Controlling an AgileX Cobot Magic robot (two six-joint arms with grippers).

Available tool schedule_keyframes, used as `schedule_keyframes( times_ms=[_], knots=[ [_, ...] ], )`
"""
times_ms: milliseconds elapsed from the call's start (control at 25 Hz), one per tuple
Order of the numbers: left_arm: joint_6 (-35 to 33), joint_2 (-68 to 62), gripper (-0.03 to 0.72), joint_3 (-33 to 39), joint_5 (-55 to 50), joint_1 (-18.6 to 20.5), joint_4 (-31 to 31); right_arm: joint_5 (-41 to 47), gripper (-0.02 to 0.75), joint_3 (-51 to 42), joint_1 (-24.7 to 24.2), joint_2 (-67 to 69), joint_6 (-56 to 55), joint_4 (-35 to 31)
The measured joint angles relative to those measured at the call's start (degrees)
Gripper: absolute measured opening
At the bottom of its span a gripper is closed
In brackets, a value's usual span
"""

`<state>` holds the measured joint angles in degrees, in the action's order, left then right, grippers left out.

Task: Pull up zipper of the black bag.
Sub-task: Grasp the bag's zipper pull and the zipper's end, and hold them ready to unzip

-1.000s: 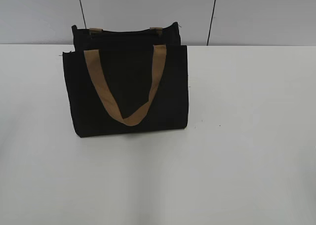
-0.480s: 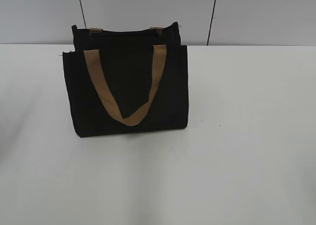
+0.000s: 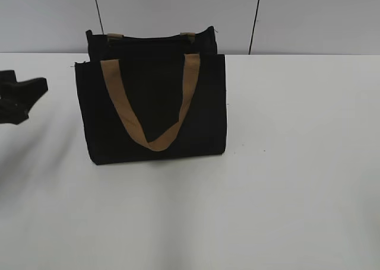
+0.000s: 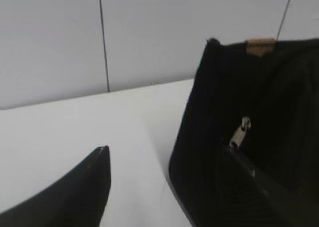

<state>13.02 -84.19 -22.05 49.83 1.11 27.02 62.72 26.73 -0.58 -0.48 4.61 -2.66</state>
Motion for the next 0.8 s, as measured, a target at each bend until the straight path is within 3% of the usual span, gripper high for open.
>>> schedule_keyframes(
  times_ms=[240, 480, 800],
  knots=[
    [1.57, -13.76, 0.511, -2.35, 7.57, 3.56, 14.62, 0.0, 0.357, 0.0, 0.0, 0.0, 0.0, 0.0],
    [1.68, -22.67, 0.511, -4.62, 16.62, 5.56, 13.86, 0.0, 0.357, 0.0, 0.0, 0.0, 0.0, 0.0],
    [4.75, -30.4, 0.511, -15.09, 17.07, 5.6, 30.38, 0.0, 0.357, 0.0, 0.0, 0.0, 0.0, 0.0]
  ],
)
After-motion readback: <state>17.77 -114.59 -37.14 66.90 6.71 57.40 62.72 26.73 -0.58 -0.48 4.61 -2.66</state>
